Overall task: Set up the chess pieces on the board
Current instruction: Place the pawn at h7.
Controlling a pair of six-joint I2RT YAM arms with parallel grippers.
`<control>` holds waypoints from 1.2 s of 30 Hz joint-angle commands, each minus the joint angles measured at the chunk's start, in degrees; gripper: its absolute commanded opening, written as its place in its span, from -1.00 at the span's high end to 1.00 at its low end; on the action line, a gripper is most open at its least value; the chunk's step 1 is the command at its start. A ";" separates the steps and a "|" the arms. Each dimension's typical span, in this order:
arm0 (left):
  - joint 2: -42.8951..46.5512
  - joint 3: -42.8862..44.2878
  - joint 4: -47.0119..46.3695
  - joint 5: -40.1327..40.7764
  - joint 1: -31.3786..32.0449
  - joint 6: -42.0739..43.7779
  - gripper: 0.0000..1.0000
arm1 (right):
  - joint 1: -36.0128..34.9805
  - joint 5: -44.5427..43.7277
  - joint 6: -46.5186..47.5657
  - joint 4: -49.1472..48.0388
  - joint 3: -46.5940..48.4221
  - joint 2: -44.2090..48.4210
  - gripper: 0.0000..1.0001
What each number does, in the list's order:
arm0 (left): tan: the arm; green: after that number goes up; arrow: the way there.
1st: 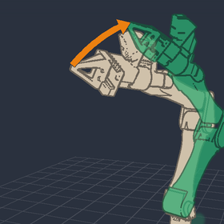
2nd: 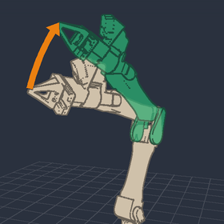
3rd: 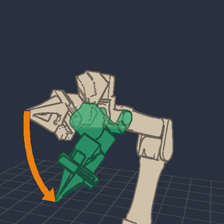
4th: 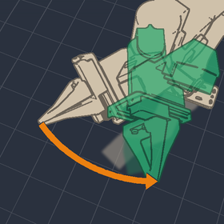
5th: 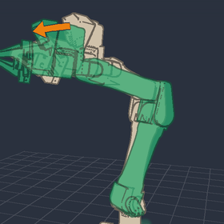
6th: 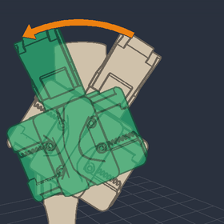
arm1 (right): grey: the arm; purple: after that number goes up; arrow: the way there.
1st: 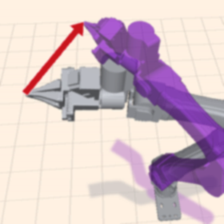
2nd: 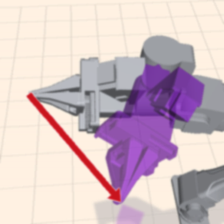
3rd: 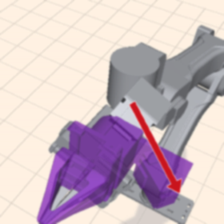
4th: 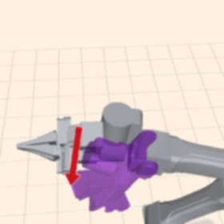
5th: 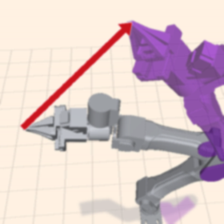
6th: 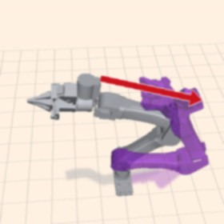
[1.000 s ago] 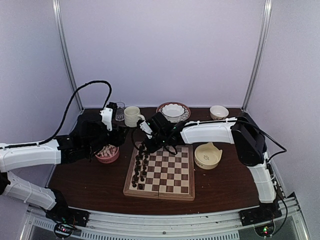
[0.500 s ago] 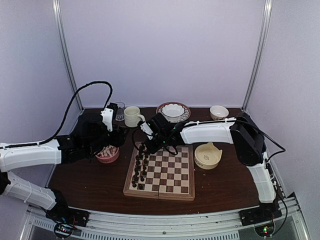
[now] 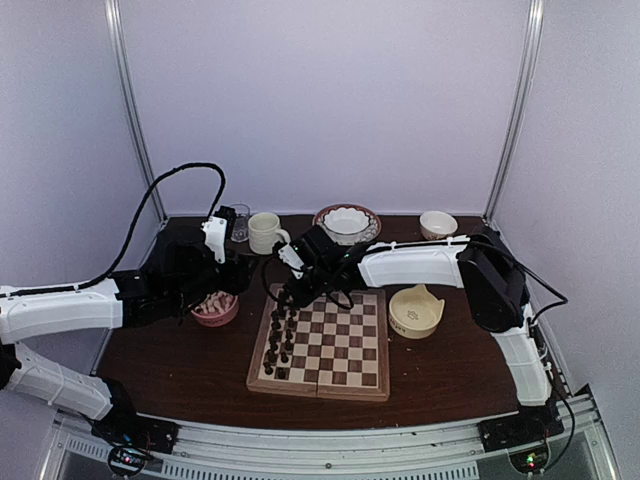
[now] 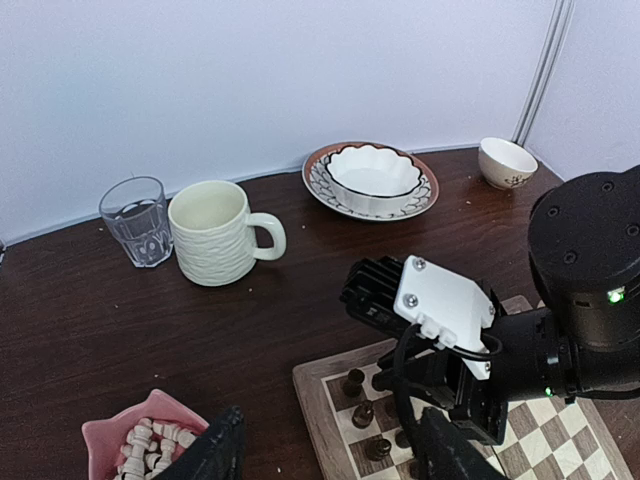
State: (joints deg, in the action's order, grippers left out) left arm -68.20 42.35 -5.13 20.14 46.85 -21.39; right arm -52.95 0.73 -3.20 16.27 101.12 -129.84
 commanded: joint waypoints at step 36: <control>0.24 0.77 -0.51 1.23 -0.27 0.83 -0.19 | 4.53 -11.39 -0.69 -12.11 -25.58 34.70 0.30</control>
State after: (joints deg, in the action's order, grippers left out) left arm -68.20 42.35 -4.40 20.62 46.85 -21.34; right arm -50.89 -4.73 -2.81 11.22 83.53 -106.52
